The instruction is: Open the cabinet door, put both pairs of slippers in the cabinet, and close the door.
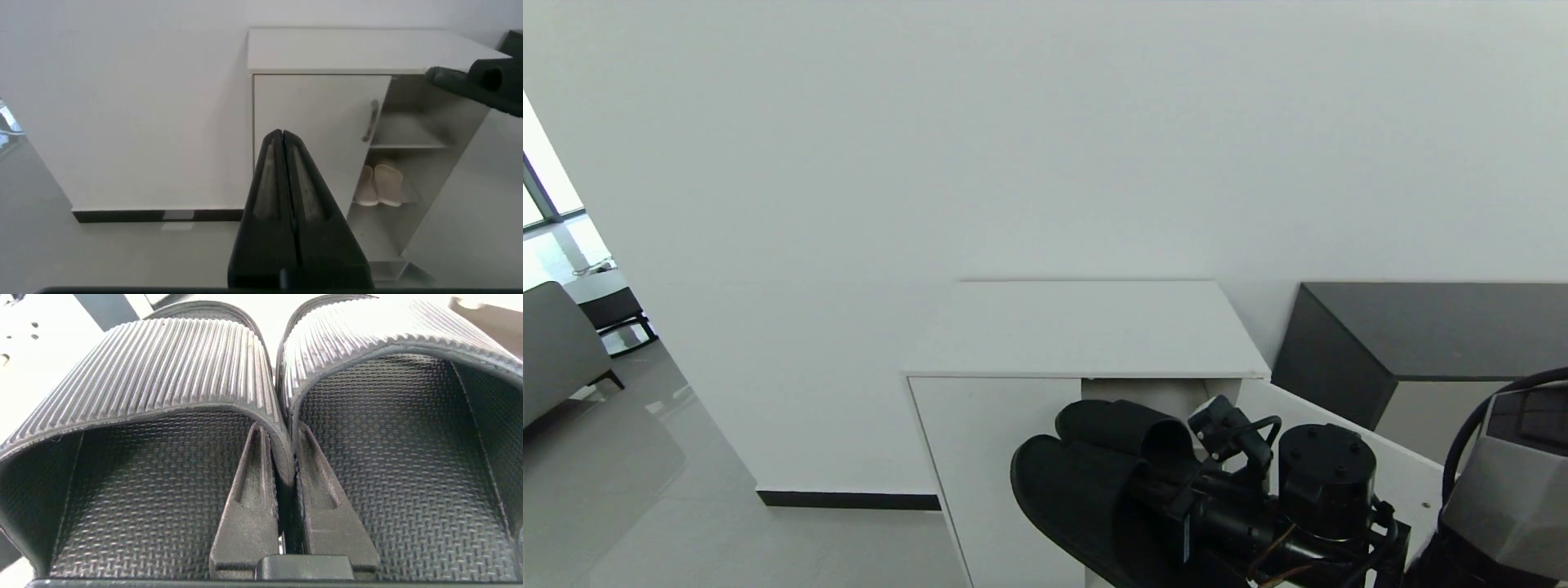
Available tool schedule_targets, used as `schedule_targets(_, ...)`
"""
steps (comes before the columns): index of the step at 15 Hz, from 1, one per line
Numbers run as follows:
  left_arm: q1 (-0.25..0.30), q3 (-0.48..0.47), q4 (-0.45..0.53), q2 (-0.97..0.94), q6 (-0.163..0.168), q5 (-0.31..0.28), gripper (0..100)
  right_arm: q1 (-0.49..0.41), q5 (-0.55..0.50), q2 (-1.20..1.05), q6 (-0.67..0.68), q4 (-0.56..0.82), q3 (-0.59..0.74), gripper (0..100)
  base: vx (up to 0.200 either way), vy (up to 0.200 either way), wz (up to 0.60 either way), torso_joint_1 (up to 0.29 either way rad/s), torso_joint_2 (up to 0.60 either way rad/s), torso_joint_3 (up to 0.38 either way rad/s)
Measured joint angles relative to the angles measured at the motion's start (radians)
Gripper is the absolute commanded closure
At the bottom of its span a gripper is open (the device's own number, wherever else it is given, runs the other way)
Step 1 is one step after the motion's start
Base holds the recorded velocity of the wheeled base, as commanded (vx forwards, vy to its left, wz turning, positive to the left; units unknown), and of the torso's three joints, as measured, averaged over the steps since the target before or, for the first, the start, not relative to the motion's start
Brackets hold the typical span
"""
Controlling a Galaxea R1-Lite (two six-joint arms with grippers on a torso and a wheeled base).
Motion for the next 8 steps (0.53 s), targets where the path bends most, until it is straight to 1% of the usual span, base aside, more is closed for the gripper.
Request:
schedule_targets(3, 0.000, 0.000, 0.000, 0.000, 0.000, 0.000, 100, 0.001, 0.001, 0.014, -0.007, -0.007, 0.004, 100, 0.000, -0.200, 0.00, 0.002, 0.00, 0.004)
schedule_targets(4, 0.001, 0.000, 0.000, 0.000, 0.000, 0.000, 100, 0.001, 0.001, 0.017, -0.009, -0.010, 0.004, 100, 0.000, 0.000, 0.00, 0.000, 0.00, 0.000)
schedule_targets(6, 0.001, 0.000, 0.000, 0.000, 0.000, 0.001, 100, 0.001, 0.038, 0.021, -0.010, -0.040, 0.019, 100, 0.000, 0.000, 0.00, 0.000, 0.00, 0.000)
schedule_targets(8, 0.000, 0.000, 0.000, 0.000, 0.000, 0.000, 100, -0.001, 0.043, 0.027, -0.010, -0.050, 0.029, 100, 0.000, 0.000, 0.00, 0.000, 0.00, 0.000)
